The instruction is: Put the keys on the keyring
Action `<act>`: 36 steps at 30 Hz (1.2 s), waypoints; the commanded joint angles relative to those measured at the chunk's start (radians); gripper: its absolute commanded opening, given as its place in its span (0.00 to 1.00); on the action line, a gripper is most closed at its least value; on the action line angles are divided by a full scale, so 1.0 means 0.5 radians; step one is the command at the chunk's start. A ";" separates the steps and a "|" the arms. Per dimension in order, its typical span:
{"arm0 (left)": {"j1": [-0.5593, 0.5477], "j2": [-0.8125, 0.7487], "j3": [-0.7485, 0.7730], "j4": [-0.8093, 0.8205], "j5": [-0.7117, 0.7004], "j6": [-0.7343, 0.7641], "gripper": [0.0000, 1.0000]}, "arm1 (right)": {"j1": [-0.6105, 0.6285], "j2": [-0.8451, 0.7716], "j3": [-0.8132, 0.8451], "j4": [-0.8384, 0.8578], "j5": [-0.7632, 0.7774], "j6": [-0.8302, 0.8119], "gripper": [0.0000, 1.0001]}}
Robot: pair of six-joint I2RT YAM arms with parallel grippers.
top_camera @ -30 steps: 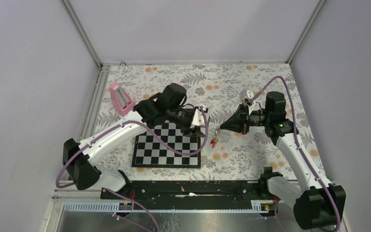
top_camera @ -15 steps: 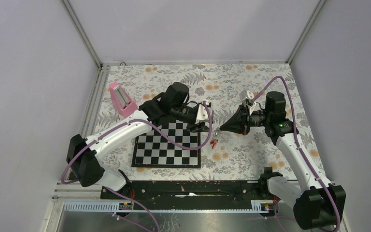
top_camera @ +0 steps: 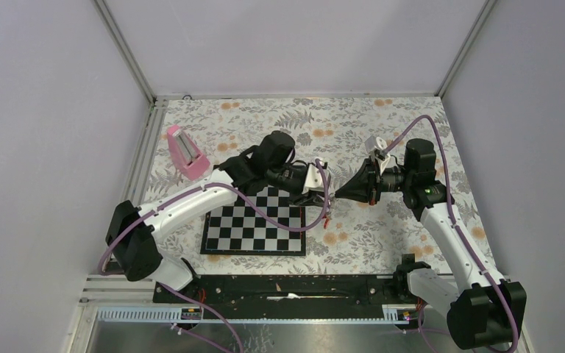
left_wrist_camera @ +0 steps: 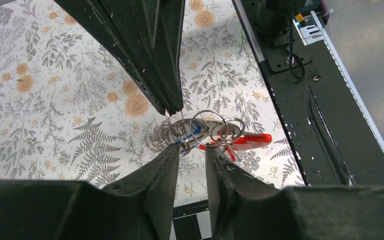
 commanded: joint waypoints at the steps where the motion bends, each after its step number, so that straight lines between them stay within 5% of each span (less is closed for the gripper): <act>1: -0.026 0.008 0.016 0.110 0.023 -0.023 0.30 | -0.010 -0.039 0.002 0.098 -0.084 0.038 0.00; 17: -0.040 0.004 -0.008 0.142 0.005 -0.031 0.03 | -0.010 -0.046 -0.027 0.151 -0.039 0.074 0.00; 36: -0.216 0.018 0.019 0.066 -0.460 0.103 0.00 | -0.010 -0.017 -0.128 0.452 0.095 0.344 0.00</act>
